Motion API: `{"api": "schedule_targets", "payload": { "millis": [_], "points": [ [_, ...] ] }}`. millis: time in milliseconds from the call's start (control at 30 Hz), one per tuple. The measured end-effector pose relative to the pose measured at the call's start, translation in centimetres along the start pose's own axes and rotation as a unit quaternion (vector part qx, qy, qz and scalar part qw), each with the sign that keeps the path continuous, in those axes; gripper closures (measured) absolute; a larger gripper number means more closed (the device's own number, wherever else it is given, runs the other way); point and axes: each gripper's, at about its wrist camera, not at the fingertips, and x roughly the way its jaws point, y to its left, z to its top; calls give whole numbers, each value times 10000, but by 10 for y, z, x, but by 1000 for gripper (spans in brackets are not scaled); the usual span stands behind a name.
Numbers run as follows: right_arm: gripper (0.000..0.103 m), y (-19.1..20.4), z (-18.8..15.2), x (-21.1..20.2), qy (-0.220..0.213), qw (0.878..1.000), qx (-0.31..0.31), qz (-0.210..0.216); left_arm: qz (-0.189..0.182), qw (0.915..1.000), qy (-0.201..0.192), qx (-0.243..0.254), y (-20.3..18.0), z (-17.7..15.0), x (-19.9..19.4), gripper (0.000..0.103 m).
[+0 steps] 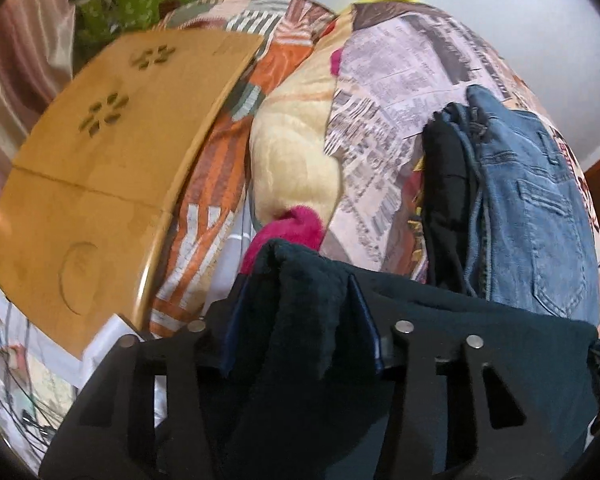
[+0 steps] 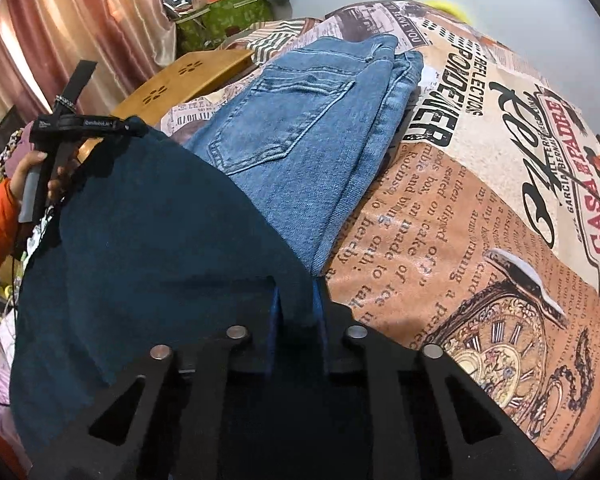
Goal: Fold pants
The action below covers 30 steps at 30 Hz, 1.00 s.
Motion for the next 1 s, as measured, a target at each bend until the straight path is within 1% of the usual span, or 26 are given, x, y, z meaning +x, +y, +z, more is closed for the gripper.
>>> {"api": "schedule_targets", "payload": {
  "millis": [167, 300, 433, 500, 567, 667, 800, 1000],
  "points": [
    [94, 6, -8, -17, -258, 9995, -76, -180, 10, 9990, -403, 213, -6, -8, -39, 64],
    [95, 10, -5, -31, -598, 9972, -135, -417, 51, 9971, -661, 382, -12, -11, -70, 67],
    [95, 8, 10, -46, -1064, 9916, -45, -740, 138, 9946, -972, 325, -12, -1, -98, 67],
    [95, 6, 19, -52, -1258, 9885, 82, -839, 1, 9947, -1009, 190, -10, 6, -108, 67],
    [95, 4, 24, -60, -1369, 9869, 232, -816, -44, 9946, -1025, 148, -10, 6, -116, 67],
    [95, 9, 18, -72, -1415, 9867, 295, -743, -67, 9940, -1074, 221, -14, -4, -133, 67],
    [95, 24, 2, -89, -1400, 9878, 175, -655, -103, 9937, -1063, 324, -11, -31, -160, 67],
    [94, 46, -19, -111, -1343, 9900, 227, -361, -132, 9942, -1018, 329, -1, -74, -193, 67]
  ]
}}
